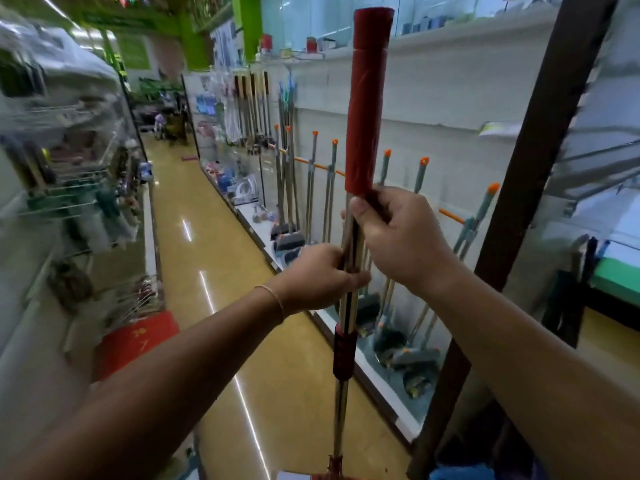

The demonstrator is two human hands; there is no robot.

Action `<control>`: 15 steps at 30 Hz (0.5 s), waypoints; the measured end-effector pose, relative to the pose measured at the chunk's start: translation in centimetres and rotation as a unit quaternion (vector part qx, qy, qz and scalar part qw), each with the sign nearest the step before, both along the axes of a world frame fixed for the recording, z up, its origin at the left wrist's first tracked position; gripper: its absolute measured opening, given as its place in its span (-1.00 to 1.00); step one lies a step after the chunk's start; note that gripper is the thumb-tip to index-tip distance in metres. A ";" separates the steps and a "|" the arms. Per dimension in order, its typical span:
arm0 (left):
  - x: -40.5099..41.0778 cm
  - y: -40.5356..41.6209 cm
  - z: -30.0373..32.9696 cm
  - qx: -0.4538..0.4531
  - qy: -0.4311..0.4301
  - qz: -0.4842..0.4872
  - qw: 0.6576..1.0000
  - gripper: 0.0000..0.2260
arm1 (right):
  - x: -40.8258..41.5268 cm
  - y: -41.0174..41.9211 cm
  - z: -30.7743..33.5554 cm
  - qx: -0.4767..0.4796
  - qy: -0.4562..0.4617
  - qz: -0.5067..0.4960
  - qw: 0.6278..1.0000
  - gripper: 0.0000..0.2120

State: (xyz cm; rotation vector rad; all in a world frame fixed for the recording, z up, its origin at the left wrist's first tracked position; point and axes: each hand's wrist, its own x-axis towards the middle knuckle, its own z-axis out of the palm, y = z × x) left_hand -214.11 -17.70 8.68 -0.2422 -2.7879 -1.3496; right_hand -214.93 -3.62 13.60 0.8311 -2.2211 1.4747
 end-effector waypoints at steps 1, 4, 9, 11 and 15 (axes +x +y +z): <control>-1.1 -0.5 -0.1 0.002 0.000 0.003 1.000 -0.81 | -1.2 -0.6 -0.1 -0.001 0.001 0.000 1.000 -0.84; -4.8 -2.3 -0.6 0.003 0.002 0.006 1.000 -0.77 | -4.8 -2.6 -0.5 -0.003 0.001 0.001 1.000 -0.82; -11.5 -6.6 -1.8 0.014 -0.002 0.005 1.000 -0.72 | -11.5 -6.6 -1.3 0.010 -0.013 0.016 1.000 -0.84; -14.1 -8.6 -1.8 0.023 -0.007 0.003 1.000 -0.70 | -14.2 -8.6 -1.2 0.009 -0.016 0.033 0.999 -0.89; -18.9 -13.5 -0.8 0.041 -0.032 -0.014 0.999 -0.62 | -19.0 -13.0 -0.3 -0.020 -0.035 0.071 0.997 -0.82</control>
